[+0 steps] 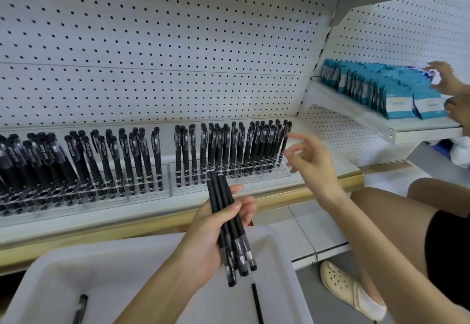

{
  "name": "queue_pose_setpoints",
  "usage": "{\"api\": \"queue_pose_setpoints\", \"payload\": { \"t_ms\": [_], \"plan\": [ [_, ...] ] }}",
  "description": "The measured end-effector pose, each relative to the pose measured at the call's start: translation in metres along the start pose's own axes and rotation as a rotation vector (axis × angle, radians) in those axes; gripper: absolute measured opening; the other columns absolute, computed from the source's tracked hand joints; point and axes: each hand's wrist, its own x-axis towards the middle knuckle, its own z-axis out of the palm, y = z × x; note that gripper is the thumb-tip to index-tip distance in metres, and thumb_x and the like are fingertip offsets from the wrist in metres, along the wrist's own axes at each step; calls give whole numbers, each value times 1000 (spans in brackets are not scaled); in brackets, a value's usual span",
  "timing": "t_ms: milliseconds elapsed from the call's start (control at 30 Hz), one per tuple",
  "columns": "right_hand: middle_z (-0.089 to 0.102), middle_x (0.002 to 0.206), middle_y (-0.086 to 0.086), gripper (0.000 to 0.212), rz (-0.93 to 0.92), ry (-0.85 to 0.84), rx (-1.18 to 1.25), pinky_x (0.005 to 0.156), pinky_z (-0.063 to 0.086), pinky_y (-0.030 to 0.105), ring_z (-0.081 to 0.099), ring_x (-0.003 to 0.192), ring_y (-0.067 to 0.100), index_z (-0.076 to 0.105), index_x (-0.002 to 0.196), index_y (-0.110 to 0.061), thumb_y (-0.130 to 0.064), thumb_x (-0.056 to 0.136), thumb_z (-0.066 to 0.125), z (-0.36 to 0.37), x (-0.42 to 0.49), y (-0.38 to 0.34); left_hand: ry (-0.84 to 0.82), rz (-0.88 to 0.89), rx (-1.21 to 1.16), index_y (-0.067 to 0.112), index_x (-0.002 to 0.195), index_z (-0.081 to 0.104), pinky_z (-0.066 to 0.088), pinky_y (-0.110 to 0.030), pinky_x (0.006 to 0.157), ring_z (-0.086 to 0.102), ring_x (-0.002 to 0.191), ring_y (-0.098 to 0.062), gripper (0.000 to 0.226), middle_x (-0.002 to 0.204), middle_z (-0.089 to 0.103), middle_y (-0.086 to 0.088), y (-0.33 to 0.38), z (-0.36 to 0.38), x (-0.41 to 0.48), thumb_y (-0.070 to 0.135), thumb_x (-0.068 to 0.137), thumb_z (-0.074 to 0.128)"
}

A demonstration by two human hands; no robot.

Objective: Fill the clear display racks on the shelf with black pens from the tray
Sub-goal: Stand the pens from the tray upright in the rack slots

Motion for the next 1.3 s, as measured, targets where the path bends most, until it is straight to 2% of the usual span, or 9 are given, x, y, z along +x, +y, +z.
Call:
{"api": "queue_pose_setpoints", "payload": {
  "t_ms": [67, 167, 400, 567, 633, 800, 1033, 1200, 1300],
  "plan": [
    [66, 83, 7, 8, 152, -195, 132, 62, 54, 29, 61, 66, 14, 64, 97, -7, -9, 91, 60, 13, -44, -8, 28, 25, -75, 2, 112, 61, 57, -30, 81, 72, 87, -21, 29, 95, 73, -16, 2, 1, 3, -11, 90, 48],
    [68, 76, 3, 35, 346, -491, 195, 62, 56, 29, 65, 67, 15, 65, 94, 0, -33, 84, 59, 37, -93, -8, 83, 57, -142, 1, 117, 58, 53, -31, 88, 71, 93, -19, 30, 101, 73, -14, 2, 2, 7, -9, 91, 47],
    [69, 73, 9, 41, 428, -540, 280, 61, 54, 25, 67, 64, 18, 65, 93, 11, -29, 88, 59, 58, -105, -8, 107, 74, -195, 6, 121, 59, 46, -34, 98, 68, 104, -21, 32, 111, 70, -15, 3, -3, 6, -3, 92, 49],
    [69, 70, 7, 25, 442, -439, 264, 55, 51, 24, 63, 58, 15, 72, 91, -1, -20, 94, 55, 55, -103, -4, 74, 44, -115, 10, 121, 57, 58, -34, 81, 68, 103, -21, 28, 113, 70, -11, 10, -12, 5, 3, 95, 48],
    [69, 71, 10, 19, 435, -364, 257, 50, 48, 22, 60, 55, 14, 75, 90, -8, -17, 92, 58, 50, -102, -2, 89, 66, -109, 7, 122, 55, 55, -37, 90, 69, 103, -22, 29, 112, 70, -14, 8, -14, 7, 0, 96, 46],
    [66, 67, 13, 10, 469, -31, 433, 45, 43, 16, 52, 46, 8, 72, 88, -1, -6, 83, 65, 22, -87, 3, 102, 61, -130, 0, 121, 53, 59, -37, 81, 70, 100, -26, 25, 106, 71, -19, 5, -14, 6, 4, 96, 48],
    [70, 74, 4, 28, 311, 203, 599, 61, 51, 12, 63, 62, 6, 78, 76, -10, -25, 52, 78, -39, -42, 6, 62, 38, -53, 5, 120, 60, 58, -25, 68, 71, 96, -24, 27, 104, 72, -17, 4, -8, 6, 10, 94, 52],
    [70, 76, 4, 14, 236, 238, 548, 62, 53, 14, 63, 62, 5, 70, 80, -8, -15, 69, 75, -63, -4, -3, -54, -2, 35, 13, 124, 60, 56, -29, 86, 68, 105, -22, 36, 112, 71, -11, 3, -6, 9, 9, 89, 55],
    [67, 75, 6, 18, 185, 358, 243, 54, 51, 18, 62, 54, 5, 59, 88, -11, -15, 81, 75, -65, 23, -2, -88, -28, 56, 10, 121, 62, 55, -28, 85, 68, 105, -22, 35, 112, 71, -11, 1, -4, 8, -1, 89, 54]
  ]
}}
